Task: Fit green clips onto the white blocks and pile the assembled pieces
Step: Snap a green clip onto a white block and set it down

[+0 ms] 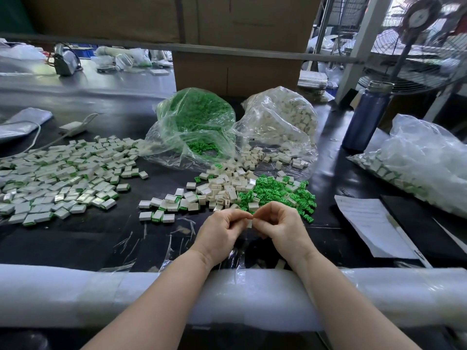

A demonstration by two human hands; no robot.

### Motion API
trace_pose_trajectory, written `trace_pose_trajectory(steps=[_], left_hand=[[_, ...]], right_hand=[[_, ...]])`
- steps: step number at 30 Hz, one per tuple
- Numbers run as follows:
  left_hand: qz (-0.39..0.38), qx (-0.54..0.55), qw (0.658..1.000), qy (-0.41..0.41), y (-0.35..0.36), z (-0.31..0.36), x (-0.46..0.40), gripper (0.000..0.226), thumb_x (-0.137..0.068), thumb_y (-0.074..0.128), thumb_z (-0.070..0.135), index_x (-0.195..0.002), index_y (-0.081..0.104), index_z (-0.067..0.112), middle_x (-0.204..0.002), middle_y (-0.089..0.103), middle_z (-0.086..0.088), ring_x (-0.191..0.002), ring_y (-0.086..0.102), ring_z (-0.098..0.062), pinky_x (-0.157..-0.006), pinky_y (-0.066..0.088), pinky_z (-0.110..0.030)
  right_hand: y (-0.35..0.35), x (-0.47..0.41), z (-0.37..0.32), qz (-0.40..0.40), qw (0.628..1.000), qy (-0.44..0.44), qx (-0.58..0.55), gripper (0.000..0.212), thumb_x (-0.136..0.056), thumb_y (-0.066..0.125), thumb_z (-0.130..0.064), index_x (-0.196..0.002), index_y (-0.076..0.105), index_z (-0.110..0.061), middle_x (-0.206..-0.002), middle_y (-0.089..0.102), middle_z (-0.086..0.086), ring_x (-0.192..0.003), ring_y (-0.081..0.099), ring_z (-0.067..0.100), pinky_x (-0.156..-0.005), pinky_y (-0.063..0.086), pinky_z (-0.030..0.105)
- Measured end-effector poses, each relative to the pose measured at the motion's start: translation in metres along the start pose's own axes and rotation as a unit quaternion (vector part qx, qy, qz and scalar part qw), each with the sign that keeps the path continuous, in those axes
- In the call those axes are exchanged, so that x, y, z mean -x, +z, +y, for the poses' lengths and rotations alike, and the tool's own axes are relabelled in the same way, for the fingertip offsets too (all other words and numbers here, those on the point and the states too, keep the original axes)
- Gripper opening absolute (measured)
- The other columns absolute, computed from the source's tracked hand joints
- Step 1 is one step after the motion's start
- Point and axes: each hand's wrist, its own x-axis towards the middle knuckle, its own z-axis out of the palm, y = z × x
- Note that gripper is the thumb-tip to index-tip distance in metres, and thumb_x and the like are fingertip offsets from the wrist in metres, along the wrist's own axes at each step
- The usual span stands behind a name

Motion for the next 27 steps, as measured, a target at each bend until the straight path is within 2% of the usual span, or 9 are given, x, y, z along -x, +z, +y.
trace_pose_trajectory(steps=[3, 6, 9, 13, 15, 17, 21, 26, 27], left_hand=[[-0.001, 0.001, 1.0, 0.019, 0.0013, -0.0016, 0.0006, 0.021, -0.087, 0.063, 0.017, -0.095, 0.062, 0.037, -0.076, 0.06, 0.01, -0.065, 0.052, -0.008, -0.069, 0.05, -0.027], [-0.001, -0.019, 1.0, 0.018, 0.0001, -0.0034, 0.0001, 0.03, -0.083, 0.067, 0.013, -0.085, 0.055, 0.041, -0.078, 0.06, 0.005, -0.062, 0.049, -0.009, -0.068, 0.048, -0.025], [0.012, -0.011, 1.0, 0.013, -0.0001, -0.0026, -0.0005, 0.024, -0.084, 0.066, 0.017, -0.083, 0.057, 0.039, -0.08, 0.062, 0.007, -0.07, 0.055, -0.008, -0.073, 0.049, -0.022], [0.024, -0.005, 1.0, -0.006, -0.0023, -0.0021, -0.0021, 0.006, -0.088, 0.06, 0.026, -0.083, 0.063, 0.028, -0.086, 0.065, 0.005, -0.084, 0.06, -0.011, -0.08, 0.047, -0.021], [0.016, 0.022, 0.999, -0.015, -0.0043, -0.0006, -0.0015, 0.011, -0.089, 0.058, 0.027, -0.079, 0.063, 0.028, -0.081, 0.065, 0.006, -0.079, 0.059, -0.01, -0.076, 0.046, -0.018], [-0.002, 0.039, 0.999, -0.017, -0.0058, 0.0024, 0.0, 0.014, -0.09, 0.057, 0.025, -0.078, 0.063, 0.027, -0.078, 0.064, 0.004, -0.077, 0.058, -0.01, -0.076, 0.046, -0.022], [-0.021, 0.025, 0.999, -0.034, -0.0065, 0.0044, 0.0007, 0.013, -0.09, 0.058, 0.023, -0.079, 0.064, 0.025, -0.108, 0.066, -0.014, -0.107, 0.058, -0.023, -0.098, 0.042, -0.041], [-0.033, -0.001, 0.999, -0.042, -0.0067, 0.0033, 0.0024, 0.014, -0.09, 0.058, 0.023, -0.079, 0.064, 0.027, -0.11, 0.065, -0.015, -0.116, 0.051, -0.024, -0.098, 0.04, -0.038], [-0.035, -0.004, 0.999, -0.042, -0.0067, 0.0025, 0.0022, 0.014, -0.09, 0.058, 0.023, -0.079, 0.064, 0.027, -0.107, 0.067, -0.011, -0.112, 0.054, -0.024, -0.096, 0.04, -0.036]], right_hand=[[0.0008, -0.0017, 0.0011, 0.017, 0.999, 0.013, -0.028, 0.018, -0.079, 0.067, 0.005, -0.073, 0.06, -0.011, -0.063, 0.061, 0.003, -0.05, 0.054, 0.002, -0.051, 0.046, 0.017], [0.0007, -0.0013, 0.0013, 0.016, 0.999, 0.019, -0.032, 0.017, -0.08, 0.067, 0.003, -0.072, 0.063, -0.011, -0.063, 0.064, 0.002, -0.05, 0.058, 0.002, -0.05, 0.046, 0.015], [0.0, -0.0005, 0.0017, 0.019, 0.998, 0.024, -0.062, 0.012, -0.082, 0.066, 0.001, -0.075, 0.065, -0.009, -0.06, 0.066, 0.0, -0.051, 0.06, 0.004, -0.05, 0.048, 0.015], [-0.0017, 0.0003, 0.0012, 0.014, 0.997, 0.032, -0.071, 0.011, -0.084, 0.065, -0.003, -0.077, 0.066, -0.011, -0.065, 0.068, 0.003, -0.056, 0.06, 0.008, -0.053, 0.051, 0.017], [-0.0015, 0.0005, 0.001, 0.012, 0.997, 0.034, -0.062, 0.012, -0.083, 0.065, -0.002, -0.075, 0.066, -0.011, -0.065, 0.068, 0.003, -0.056, 0.06, 0.009, -0.054, 0.051, 0.017], [-0.0005, 0.0002, 0.001, 0.013, 0.998, 0.038, -0.048, 0.013, -0.083, 0.065, -0.002, -0.074, 0.064, -0.011, -0.065, 0.067, 0.005, -0.055, 0.06, 0.008, -0.054, 0.051, 0.017], [0.0014, -0.0003, 0.0007, 0.002, 0.999, 0.041, -0.011, 0.016, -0.085, 0.063, -0.002, -0.073, 0.062, -0.011, -0.063, 0.063, 0.003, -0.053, 0.056, 0.007, -0.053, 0.049, 0.017], [-0.0001, 0.0014, -0.0003, -0.021, 0.999, 0.024, 0.043, 0.019, -0.085, 0.063, -0.002, -0.07, 0.06, -0.012, -0.062, 0.059, 0.003, -0.057, 0.051, 0.012, -0.059, 0.047, 0.025], [-0.0006, 0.0016, -0.0004, -0.025, 0.998, 0.023, 0.044, 0.018, -0.085, 0.063, -0.002, -0.07, 0.06, -0.012, -0.062, 0.058, 0.003, -0.057, 0.051, 0.012, -0.06, 0.047, 0.026]])
